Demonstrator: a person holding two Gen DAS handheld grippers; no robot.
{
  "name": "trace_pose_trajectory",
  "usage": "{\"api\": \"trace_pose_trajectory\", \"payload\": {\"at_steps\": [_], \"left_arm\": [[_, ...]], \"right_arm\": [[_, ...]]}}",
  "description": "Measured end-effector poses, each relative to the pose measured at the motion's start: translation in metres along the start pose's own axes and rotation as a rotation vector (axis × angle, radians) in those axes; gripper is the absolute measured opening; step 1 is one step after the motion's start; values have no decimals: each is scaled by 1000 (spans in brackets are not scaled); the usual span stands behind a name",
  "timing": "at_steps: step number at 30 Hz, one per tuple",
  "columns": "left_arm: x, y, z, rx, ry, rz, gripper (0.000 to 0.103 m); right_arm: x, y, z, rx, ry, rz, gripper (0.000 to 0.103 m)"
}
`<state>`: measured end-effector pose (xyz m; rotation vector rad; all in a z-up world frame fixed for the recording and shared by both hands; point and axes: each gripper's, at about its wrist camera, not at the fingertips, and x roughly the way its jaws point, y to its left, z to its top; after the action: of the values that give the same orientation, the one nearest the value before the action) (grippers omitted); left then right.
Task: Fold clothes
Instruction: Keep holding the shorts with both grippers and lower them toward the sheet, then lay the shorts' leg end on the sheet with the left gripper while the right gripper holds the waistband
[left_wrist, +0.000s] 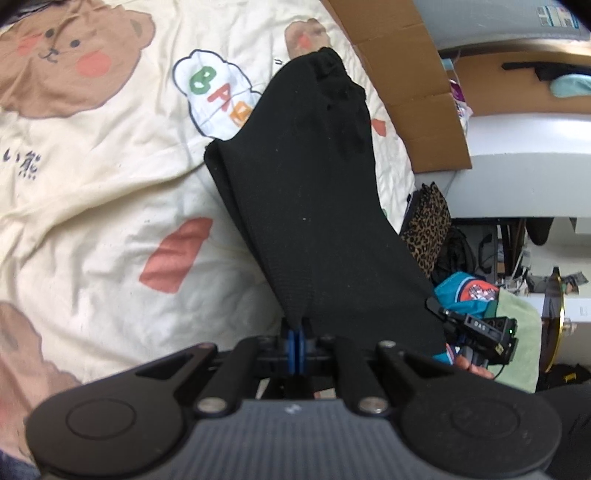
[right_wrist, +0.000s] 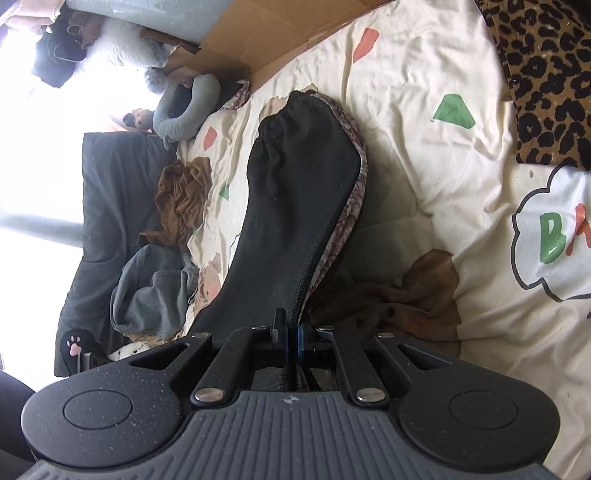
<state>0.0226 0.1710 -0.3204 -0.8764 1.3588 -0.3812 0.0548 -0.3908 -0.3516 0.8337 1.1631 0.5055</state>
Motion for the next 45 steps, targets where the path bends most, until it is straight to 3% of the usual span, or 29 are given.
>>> {"api": "trace_pose_trajectory", "payload": {"at_steps": [11,24,34,45], "left_arm": [[-4,5,-10,-43,34,34,2],[-8,19,-37,-81,71,-6,2],[-26,7,-4,-79,-12,-53,2],[-10,-2,44,-55,-22,-85,2]], "right_arm": [[-3,-1,-20,77,31,-27,2],[-21,-5,-50,84,38,-55,2],[-15,9,-31,67,9,-12,2],[-2,14,2,81,-18,-8,2]]}}
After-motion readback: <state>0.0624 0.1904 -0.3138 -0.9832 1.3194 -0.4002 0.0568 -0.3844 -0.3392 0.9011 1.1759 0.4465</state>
